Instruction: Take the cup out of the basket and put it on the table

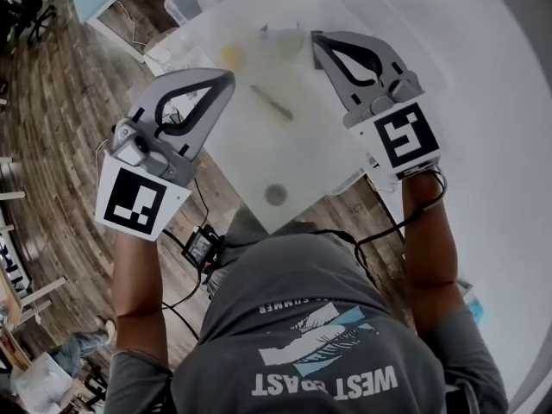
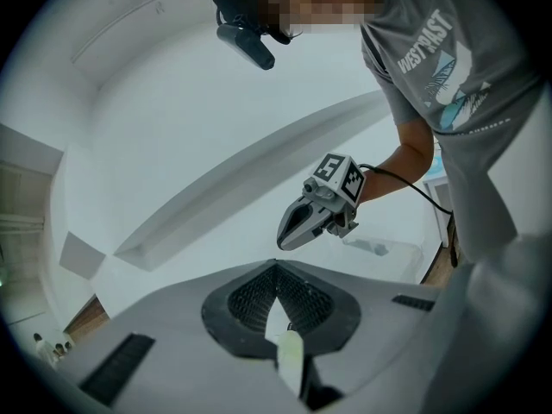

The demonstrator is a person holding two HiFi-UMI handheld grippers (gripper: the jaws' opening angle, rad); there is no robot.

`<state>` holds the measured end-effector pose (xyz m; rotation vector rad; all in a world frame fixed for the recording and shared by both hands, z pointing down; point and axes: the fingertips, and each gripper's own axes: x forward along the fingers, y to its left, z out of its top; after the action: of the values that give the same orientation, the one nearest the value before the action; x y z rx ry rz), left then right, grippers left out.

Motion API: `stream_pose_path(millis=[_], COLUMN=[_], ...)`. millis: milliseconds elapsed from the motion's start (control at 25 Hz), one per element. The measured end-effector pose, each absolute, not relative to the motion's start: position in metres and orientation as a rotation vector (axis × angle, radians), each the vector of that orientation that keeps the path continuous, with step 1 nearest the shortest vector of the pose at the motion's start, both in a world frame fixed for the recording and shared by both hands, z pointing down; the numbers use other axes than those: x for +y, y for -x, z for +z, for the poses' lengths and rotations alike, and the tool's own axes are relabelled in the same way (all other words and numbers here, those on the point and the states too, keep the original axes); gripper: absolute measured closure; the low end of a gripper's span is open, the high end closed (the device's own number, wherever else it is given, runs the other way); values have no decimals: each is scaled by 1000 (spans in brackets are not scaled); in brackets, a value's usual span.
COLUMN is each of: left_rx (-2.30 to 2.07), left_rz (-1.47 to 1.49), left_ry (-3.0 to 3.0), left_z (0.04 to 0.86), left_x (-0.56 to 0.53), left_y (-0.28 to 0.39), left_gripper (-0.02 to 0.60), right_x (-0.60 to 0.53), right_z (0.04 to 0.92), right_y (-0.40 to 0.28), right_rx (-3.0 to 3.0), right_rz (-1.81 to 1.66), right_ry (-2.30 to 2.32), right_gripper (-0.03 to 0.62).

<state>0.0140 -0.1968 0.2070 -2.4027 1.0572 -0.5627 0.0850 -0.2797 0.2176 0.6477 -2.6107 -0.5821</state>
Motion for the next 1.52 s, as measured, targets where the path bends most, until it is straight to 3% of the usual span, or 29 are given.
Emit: stream_pose_path(millis=[1520], left_rx=[1148], left_rz=[-558], left_ry=[2540], left_z=[260], left_x=[-260], left_y=[42], left_gripper=[572], right_x=[-455], right_z=[425], right_y=[-42], right_rx=[-2359], right_rz=[-110], right_ry=[-559], right_gripper=[582])
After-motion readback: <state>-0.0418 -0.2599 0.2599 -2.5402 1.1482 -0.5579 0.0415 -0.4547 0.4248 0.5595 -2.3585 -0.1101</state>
